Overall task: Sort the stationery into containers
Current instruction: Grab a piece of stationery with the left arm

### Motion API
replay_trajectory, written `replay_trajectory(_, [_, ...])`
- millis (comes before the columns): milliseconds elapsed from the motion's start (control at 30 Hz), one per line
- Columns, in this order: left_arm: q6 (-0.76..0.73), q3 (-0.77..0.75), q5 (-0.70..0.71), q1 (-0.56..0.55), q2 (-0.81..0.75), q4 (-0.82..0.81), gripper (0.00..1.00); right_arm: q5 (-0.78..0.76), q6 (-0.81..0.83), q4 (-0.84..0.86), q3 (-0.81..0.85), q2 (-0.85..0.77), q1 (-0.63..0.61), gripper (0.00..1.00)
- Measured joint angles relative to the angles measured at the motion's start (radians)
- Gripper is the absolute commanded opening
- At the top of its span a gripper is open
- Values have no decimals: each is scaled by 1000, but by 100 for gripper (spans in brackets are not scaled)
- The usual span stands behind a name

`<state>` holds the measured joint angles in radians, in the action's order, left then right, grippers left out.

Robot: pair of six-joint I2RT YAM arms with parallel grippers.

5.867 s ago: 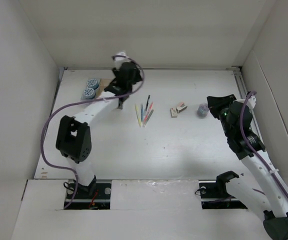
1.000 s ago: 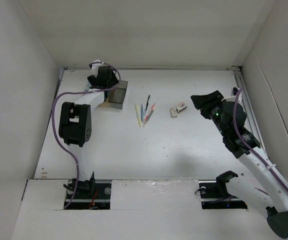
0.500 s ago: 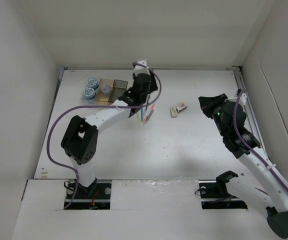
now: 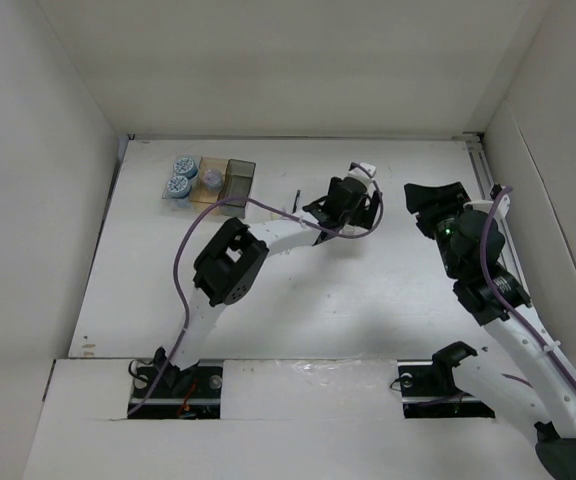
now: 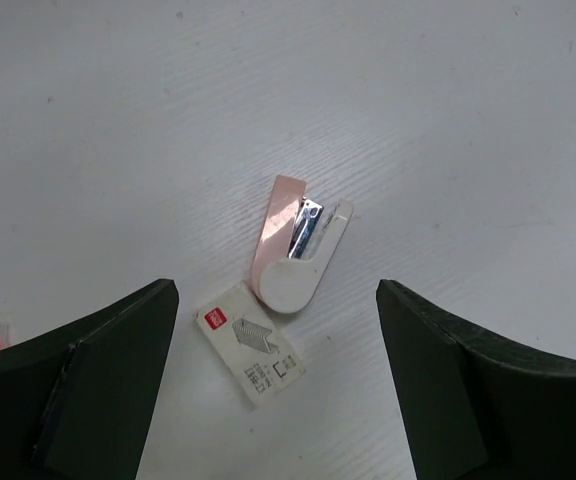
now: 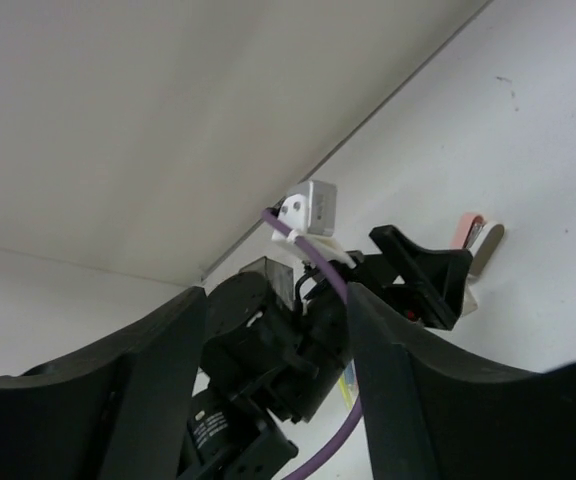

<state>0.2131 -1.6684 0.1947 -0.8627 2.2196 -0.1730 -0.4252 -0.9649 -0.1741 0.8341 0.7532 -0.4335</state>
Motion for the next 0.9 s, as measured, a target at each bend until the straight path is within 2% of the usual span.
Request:
replay_trajectory(167, [-52,-127,-27,1,76,50,78,-5,0,0,0,0,0,66])
replay_trajectory(433, [-110,-207,-54,0,133,97,78,-5,0,0,0,0,0,68])
replay_trajectory(533, [-127,-248,-56,0,175,122,75,-5,0,-1,0,0,0,68])
replay_trajectory(667, [-137,-287,-60,1,227,150,69,-1,0,0,0,-2,0,68])
replay_trajectory(800, [-146,-315,-63,0,257,170,56,11,1,0,0,-9,0,68])
replay_trajectory(833, [-146,-318,-64,-1,257,173,48,14,1,1,0,-10,0,68])
replay_trajectory(900, [-148,-322,-63,-2,257,174,40,15,1,0,0,-12,0,67])
